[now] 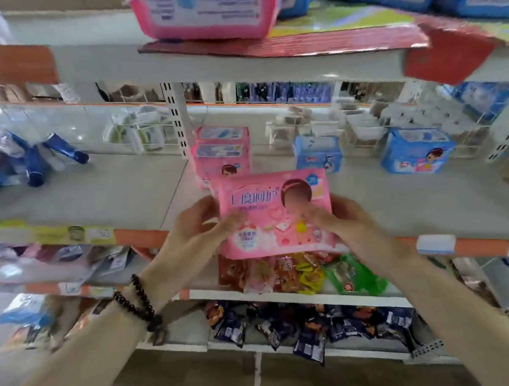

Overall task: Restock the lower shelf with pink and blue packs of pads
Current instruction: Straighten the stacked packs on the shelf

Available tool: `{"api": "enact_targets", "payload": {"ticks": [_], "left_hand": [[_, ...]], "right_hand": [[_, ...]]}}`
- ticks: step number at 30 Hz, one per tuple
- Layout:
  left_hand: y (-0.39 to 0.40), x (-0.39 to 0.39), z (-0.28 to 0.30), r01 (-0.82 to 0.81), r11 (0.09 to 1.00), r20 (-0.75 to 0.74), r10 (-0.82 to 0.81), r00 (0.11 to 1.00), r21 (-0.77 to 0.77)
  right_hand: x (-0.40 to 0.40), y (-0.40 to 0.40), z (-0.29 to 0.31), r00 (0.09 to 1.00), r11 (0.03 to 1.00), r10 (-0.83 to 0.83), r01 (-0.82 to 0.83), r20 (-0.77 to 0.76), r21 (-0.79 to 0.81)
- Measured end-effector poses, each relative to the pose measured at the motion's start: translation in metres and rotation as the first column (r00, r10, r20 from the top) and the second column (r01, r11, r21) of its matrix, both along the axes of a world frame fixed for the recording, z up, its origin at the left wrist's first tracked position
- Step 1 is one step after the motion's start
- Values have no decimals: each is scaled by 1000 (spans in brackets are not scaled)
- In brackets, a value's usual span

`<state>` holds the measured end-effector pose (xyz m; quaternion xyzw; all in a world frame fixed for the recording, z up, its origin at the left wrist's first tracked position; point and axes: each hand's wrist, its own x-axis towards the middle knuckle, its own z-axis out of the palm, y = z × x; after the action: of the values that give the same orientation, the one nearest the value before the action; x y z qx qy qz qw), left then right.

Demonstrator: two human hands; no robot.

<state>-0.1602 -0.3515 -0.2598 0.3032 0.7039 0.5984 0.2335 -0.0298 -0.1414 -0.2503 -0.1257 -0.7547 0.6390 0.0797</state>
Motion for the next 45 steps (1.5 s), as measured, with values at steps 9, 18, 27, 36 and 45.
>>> {"api": "enact_targets", "payload": {"ticks": [9,18,27,36,45], "left_hand": [[-38,-90,-46,140,979,151,-117,982,-149],[-17,-125,-63,291,902,101,-273,957,-320],[5,-182,-100,44,913,-140,-110,984,-405],[19,-218,-114,-99,919,-223,12,975,-382],[30,-223,-114,-140,927,-245,55,968,-347]], "right_hand": [[-77,-34,-53,963,999,-36,32,269,21],[-105,-31,-64,962,986,-114,79,250,147],[-171,3,-83,966,971,-13,-50,260,235],[-210,16,-113,983,957,-55,2,174,291],[-214,20,-122,988,926,-112,65,104,373]]}}
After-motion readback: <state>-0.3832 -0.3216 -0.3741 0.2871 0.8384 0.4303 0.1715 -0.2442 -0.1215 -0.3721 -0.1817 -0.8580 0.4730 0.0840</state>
